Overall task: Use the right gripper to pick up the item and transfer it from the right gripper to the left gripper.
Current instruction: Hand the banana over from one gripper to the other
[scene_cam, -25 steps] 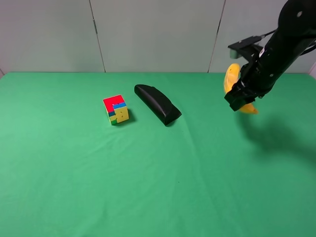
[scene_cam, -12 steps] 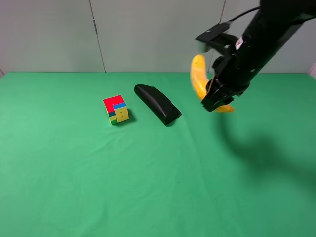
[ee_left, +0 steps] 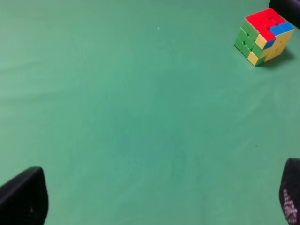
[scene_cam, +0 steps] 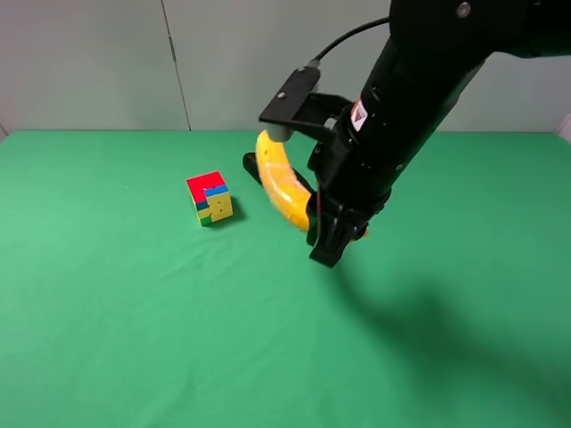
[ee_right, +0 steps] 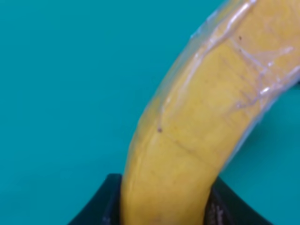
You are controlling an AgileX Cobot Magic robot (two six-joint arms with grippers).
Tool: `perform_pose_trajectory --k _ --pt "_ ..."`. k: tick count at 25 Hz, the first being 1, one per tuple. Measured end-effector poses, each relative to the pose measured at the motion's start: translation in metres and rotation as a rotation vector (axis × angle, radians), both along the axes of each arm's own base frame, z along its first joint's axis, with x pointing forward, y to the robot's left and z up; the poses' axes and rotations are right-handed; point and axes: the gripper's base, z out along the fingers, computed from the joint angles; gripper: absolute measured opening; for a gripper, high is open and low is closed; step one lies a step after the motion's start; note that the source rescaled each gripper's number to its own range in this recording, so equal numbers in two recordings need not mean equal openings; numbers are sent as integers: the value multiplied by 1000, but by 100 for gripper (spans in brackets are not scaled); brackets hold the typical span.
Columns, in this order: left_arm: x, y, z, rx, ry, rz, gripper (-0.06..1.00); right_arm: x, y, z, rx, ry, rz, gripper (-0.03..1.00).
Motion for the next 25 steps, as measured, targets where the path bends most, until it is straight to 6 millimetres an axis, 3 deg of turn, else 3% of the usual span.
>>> perform_pose_trajectory --k 9,21,25 --pt "0 0 0 0 0 0 98 -26 19 -1 -31 -17 187 1" --pt "-1 -4 9 -36 -2 -25 94 -29 16 -2 -93 -24 332 1" --pt "17 -10 19 -105 94 -76 92 -29 16 -2 -92 -26 334 1"
